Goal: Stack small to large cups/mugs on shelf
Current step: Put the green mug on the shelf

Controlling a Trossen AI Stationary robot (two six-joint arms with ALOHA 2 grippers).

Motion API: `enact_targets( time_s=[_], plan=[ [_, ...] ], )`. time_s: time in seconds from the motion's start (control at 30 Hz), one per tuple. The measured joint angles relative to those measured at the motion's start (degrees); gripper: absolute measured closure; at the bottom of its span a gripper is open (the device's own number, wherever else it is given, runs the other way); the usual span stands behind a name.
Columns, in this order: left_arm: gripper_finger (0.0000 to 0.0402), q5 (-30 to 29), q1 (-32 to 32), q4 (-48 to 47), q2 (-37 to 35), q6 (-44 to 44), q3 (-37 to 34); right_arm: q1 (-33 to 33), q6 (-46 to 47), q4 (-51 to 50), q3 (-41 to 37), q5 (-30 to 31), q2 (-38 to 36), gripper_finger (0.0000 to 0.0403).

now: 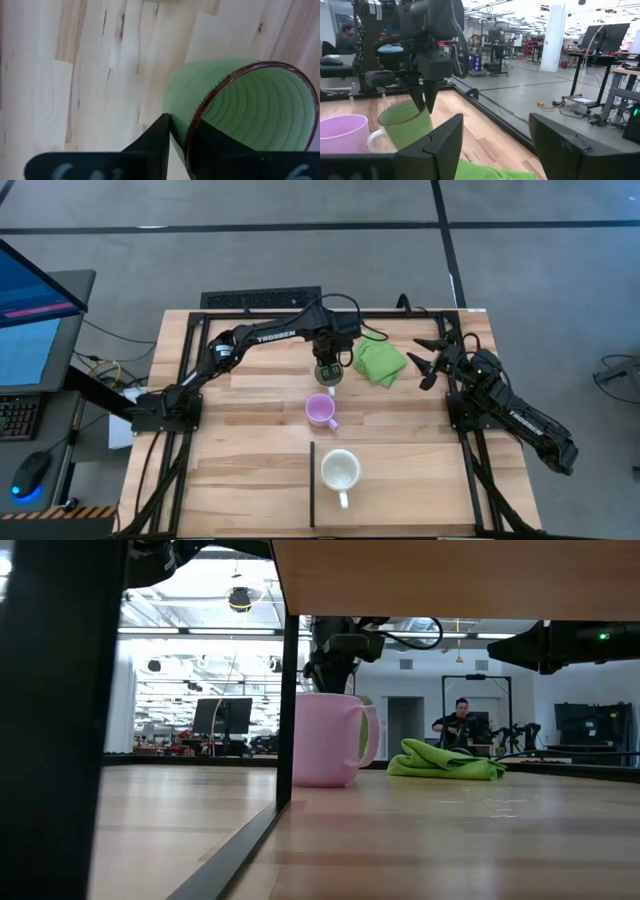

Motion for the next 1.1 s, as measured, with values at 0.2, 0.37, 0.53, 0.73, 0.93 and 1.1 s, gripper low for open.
enact_targets(
  time_s=[0.2, 0.37, 0.53, 0.73, 0.93, 1.1],
  plan=[
    [0.0353, 0.0, 0.0, 0.0, 0.0, 0.0, 0.0, 0.0, 0.0, 0.0, 0.0, 0.0, 0.0, 0.0154],
    [0.0352, 0.0, 0.0, 0.0, 0.0, 0.0, 0.0, 0.0, 0.0, 0.0, 0.0, 0.0, 0.0, 0.0154],
    [0.0352, 0.0, 0.0, 0.1, 0.0, 0.1, 0.0, 0.0, 0.0, 0.0, 0.0, 0.0, 0.0, 0.0154],
    [0.0351, 0.0, 0.0, 1.0, 0.0, 0.3, 0.0, 0.0, 0.0, 0.0, 0.0, 0.0, 0.0, 0.0154],
    [0.0349, 2.6, 0.1, 0.7, 0.4, -0.2, -0.9, 0.0, 0.0, 0.0, 0.0, 0.0, 0.0, 0.0154],
    [0.0331, 4.9, 0.1, 0.8, 0.4, -0.3, -2.6, 0.0, 0.0, 0.0, 0.0, 0.0, 0.0, 0.0154]
  ],
)
